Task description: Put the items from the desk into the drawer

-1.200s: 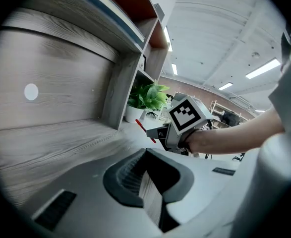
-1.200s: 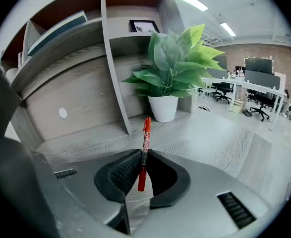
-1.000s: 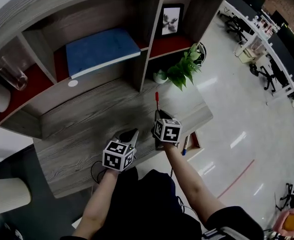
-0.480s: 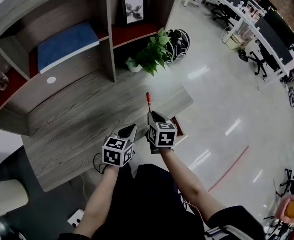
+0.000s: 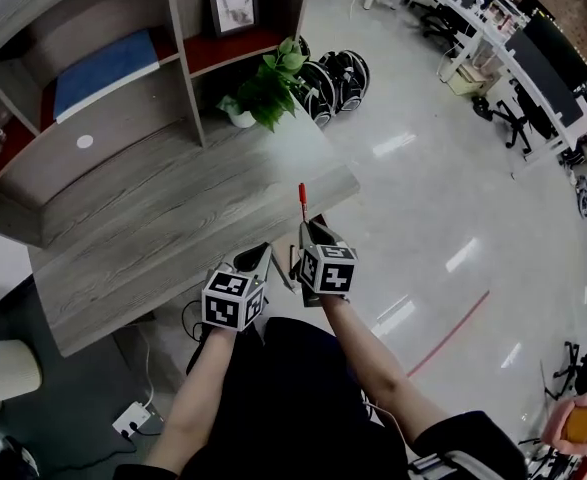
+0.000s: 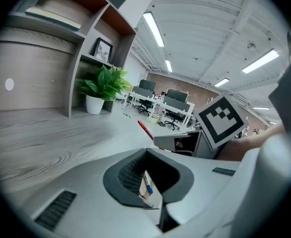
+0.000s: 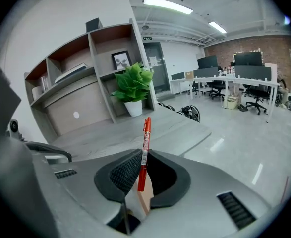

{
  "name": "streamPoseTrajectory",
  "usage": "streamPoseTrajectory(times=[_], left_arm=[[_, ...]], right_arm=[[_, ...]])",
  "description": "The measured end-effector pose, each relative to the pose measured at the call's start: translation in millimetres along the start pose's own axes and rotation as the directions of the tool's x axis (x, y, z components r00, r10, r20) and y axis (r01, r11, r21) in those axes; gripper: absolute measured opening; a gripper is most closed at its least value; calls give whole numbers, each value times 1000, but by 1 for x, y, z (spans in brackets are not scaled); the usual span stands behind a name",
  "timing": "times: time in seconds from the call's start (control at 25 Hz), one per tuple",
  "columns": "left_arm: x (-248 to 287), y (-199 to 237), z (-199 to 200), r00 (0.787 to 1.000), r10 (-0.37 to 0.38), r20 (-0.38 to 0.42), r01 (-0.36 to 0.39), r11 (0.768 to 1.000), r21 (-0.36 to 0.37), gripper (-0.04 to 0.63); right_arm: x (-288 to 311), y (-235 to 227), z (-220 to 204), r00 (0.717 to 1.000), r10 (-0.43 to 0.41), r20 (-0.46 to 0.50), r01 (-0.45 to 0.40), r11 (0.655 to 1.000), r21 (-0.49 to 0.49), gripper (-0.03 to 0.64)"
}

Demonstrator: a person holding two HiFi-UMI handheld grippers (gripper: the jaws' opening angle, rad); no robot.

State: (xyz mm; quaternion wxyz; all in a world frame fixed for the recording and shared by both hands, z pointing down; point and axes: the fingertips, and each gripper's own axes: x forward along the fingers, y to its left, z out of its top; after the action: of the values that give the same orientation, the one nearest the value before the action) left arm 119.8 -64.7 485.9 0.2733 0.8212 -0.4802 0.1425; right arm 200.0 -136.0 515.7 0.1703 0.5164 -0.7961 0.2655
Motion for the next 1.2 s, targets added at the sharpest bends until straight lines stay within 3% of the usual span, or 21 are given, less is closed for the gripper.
streamPoseTrajectory(times=[0.64, 1.2], left_arm=[[17, -60, -49, 999, 29, -33, -30, 999, -23, 23], [33, -42, -75, 993, 34, -116, -35, 999, -11, 23]], right_arm=[[-47, -59, -65, 999, -9, -45, 11, 999, 53, 26], [3, -68, -117, 988, 7, -152, 17, 988, 156, 26]])
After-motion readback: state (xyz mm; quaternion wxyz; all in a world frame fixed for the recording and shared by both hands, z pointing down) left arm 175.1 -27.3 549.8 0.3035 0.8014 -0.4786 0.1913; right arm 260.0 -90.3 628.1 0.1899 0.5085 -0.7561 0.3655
